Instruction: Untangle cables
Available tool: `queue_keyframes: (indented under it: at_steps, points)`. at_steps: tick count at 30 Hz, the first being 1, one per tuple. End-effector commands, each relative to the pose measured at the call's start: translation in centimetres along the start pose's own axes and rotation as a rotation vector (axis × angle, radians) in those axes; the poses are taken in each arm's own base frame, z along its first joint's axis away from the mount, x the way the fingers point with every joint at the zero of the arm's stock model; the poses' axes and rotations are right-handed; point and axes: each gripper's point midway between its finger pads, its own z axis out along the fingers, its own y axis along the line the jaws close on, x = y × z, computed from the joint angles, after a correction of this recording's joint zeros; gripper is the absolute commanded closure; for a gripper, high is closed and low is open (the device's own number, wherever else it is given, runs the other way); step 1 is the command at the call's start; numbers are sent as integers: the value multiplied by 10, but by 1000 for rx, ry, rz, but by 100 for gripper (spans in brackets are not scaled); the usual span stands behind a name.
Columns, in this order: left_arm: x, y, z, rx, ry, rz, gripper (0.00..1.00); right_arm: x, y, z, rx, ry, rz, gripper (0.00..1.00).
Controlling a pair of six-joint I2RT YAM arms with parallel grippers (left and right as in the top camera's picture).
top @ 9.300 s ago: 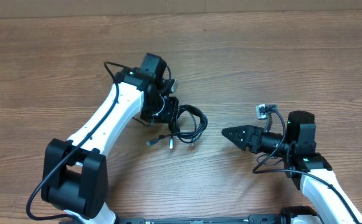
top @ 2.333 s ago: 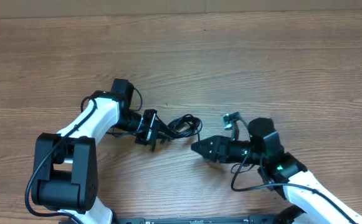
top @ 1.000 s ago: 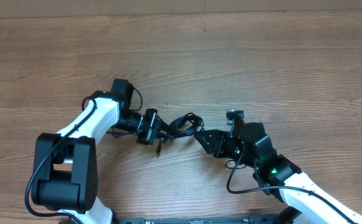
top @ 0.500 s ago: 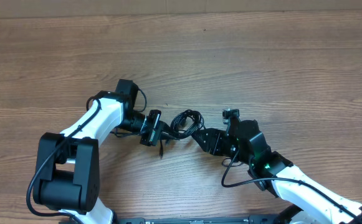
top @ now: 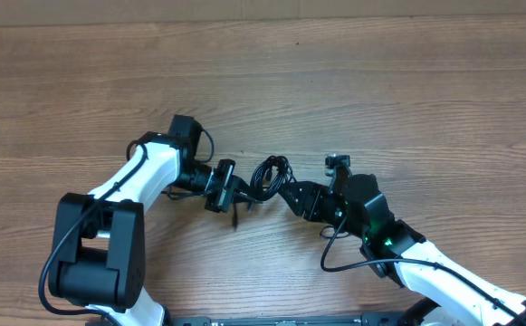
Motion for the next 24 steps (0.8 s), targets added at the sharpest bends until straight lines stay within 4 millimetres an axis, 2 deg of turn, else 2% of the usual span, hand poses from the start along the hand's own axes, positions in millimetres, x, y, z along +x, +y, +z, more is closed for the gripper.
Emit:
queue_keyframes:
  at_steps: [1,7,17,24]
  points:
    - [12,-4,6,-9,41,49,96,-13,9,0,-18,-60,-11,51]
    - [21,-4,10,-9,83,77,96,-21,13,0,-24,-110,-25,51]
    - [25,-5,10,2,107,125,96,-18,24,13,-72,-121,-66,56]
    - [27,-5,9,7,116,166,96,-44,11,16,-5,-272,-79,83]
